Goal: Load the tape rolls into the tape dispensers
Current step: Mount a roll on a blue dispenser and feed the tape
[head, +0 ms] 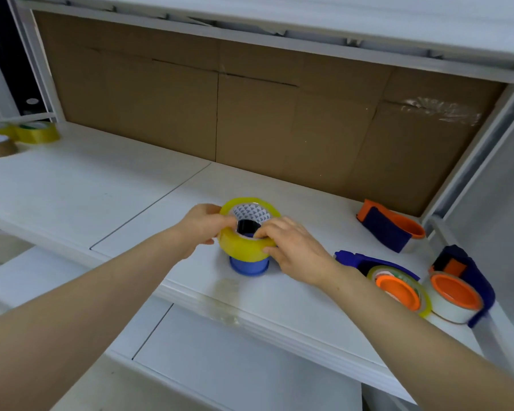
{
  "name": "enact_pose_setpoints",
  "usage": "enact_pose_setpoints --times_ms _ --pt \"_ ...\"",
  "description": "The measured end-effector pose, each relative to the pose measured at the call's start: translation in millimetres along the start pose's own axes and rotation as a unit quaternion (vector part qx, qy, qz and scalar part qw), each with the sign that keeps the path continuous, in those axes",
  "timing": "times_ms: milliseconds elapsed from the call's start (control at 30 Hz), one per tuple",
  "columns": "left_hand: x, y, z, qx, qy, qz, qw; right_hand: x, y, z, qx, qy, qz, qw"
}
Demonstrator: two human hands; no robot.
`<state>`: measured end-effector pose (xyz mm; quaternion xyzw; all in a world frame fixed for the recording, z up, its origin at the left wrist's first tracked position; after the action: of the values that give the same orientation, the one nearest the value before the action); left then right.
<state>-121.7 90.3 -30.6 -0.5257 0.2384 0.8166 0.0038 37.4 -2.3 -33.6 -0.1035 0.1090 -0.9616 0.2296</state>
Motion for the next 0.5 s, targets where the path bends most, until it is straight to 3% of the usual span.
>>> enact_pose_setpoints --times_ms 267,500 --pt "14 -2 -11 0.045 -0.063 0.039 0.996 4 15 -9 0.032 0.019 0.007 0.999" --pt "16 -14 -20 0.014 -0.057 0.062 0.996 -6 10 -15 0.047 0.042 -0.023 0.998"
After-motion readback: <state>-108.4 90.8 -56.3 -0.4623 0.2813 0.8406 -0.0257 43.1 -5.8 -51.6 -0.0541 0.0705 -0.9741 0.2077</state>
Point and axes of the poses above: each hand's wrist, its own y-axis away from the middle knuckle, its own z-axis out of the back of the hand, x = y × z, the point moved 1 cm from there along -y, towards the middle knuckle, and after that the axes turned 12 degrees about z, right-handed, at the moved point
